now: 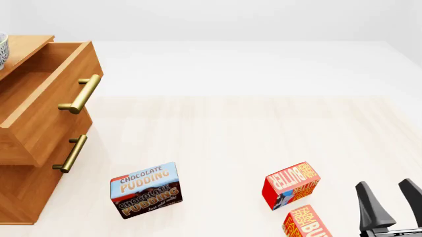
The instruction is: Put the bowl in the top drawer of the cabinet.
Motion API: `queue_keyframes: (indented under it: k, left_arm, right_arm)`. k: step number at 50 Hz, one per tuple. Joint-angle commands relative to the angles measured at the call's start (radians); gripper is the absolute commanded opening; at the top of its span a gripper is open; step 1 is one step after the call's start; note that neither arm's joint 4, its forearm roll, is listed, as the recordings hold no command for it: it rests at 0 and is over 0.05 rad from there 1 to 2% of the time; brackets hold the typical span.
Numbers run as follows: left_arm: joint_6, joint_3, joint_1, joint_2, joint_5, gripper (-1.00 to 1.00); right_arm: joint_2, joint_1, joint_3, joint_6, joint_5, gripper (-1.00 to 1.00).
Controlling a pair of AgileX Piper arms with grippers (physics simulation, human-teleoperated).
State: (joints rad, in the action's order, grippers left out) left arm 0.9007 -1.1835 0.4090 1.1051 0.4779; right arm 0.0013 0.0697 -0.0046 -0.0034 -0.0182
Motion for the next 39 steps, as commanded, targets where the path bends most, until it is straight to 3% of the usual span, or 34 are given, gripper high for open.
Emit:
queue_keyframes:
  k: [1,11,18,28,39]
  left_arm:
    - [-0.081,-0.007,-0.035,-0.091,0.046,1.00]
    - [-0.138,0.021,-0.114,-0.192,0.093,1.00]
    - [-0.187,0.020,-0.112,-0.209,0.091,1.00]
    - [-0.199,0.040,-0.138,-0.234,0.096,1.00]
    - [-0.221,0.069,-0.254,-0.309,0.145,1.00]
  right_arm:
    - [0.000,-0.002,0.000,0.000,-0.002,1.00]
    - [0.000,0.001,0.000,0.001,-0.004,1.00]
    - [0.000,-0.001,0.000,0.002,-0.005,1.00]
    - [-0.001,0.000,0.000,0.002,-0.005,1.00]
    - [-0.001,0.001,0.000,0.002,-0.006,1.00]
